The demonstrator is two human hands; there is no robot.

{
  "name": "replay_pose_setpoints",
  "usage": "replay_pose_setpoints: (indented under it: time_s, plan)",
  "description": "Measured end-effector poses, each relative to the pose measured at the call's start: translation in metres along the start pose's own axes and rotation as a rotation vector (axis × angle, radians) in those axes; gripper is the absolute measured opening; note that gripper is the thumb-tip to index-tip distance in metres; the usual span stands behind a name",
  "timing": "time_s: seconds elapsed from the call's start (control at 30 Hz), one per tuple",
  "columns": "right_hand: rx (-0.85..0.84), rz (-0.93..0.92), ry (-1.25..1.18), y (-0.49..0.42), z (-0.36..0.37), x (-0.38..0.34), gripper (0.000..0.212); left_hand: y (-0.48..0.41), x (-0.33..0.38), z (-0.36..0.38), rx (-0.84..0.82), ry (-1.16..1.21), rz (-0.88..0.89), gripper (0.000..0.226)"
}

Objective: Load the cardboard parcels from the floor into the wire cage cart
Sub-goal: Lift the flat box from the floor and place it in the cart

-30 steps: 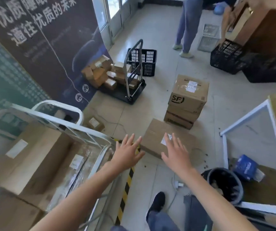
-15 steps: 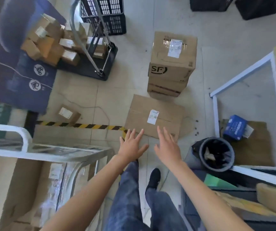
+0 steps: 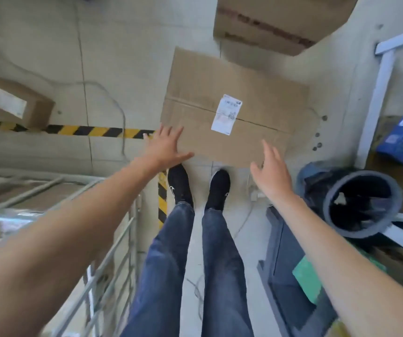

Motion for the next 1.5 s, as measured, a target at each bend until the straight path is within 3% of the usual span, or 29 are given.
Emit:
replay_pose_setpoints:
  time_s: [0.13, 0.23, 0.33, 0.43, 0.5, 0.57, 0.67, 1.0, 1.13, 1.33, 1.5]
  plan:
    - [-0.021, 0.103, -0.007, -0.105, 0.031, 0.067, 0.075, -0.099, -0.034, 0.024, 0.035, 0.137, -0.137, 0.106]
    - [0.002, 0.245, -0.120, -0.159, 0.051, 0.114, 0.093, -0.154, -0.056, 0.037, 0.088, 0.318, -0.203, 0.118]
    - [0.070, 0.370, -0.336, -0.193, 0.066, 0.148, 0.117, -0.194, -0.078, 0.043, 0.157, 0.613, -0.161, 0.129]
    - [0.114, 0.400, -0.564, -0.212, 0.073, 0.168, 0.130, -0.215, -0.095, 0.047, 0.138, 0.853, -0.091, 0.124]
    - [0.116, 0.430, -0.631, -0.216, 0.071, 0.174, 0.130, -0.219, -0.100, 0.048, 0.120, 0.912, -0.092, 0.107]
    - [0.138, 0.427, -0.671, -0.213, 0.065, 0.173, 0.116, -0.216, -0.103, 0.046, 0.126, 0.962, -0.078, 0.093]
    - [0.150, 0.397, -0.687, -0.195, 0.054, 0.159, 0.101, -0.192, -0.106, 0.039, 0.132, 0.989, -0.071, 0.087]
    - [0.120, 0.157, -0.634, -0.033, -0.045, 0.053, 0.094, 0.058, -0.114, -0.013, 0.255, 1.115, -0.246, 0.084]
    - [0.138, 0.055, -0.563, 0.070, -0.118, 0.001, 0.095, 0.187, -0.091, -0.058, 0.357, 1.170, -0.246, 0.075]
    - [0.202, -0.108, -0.471, 0.222, -0.219, -0.073, 0.092, 0.374, -0.058, -0.119, 0.520, 1.265, -0.183, 0.084]
    - [0.295, -0.329, -0.402, 0.331, -0.285, -0.138, 0.060, 0.518, -0.049, -0.150, 0.736, 1.313, -0.102, 0.080]
Point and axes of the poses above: each hand's wrist, its own y-axis away from the middle knuckle, its own z-axis out of the palm, x = y × z, the point moved 4 cm from there along -y, towards the middle knuckle, and after that the axes turned 12 degrees about -x, right-handed, at the moved point
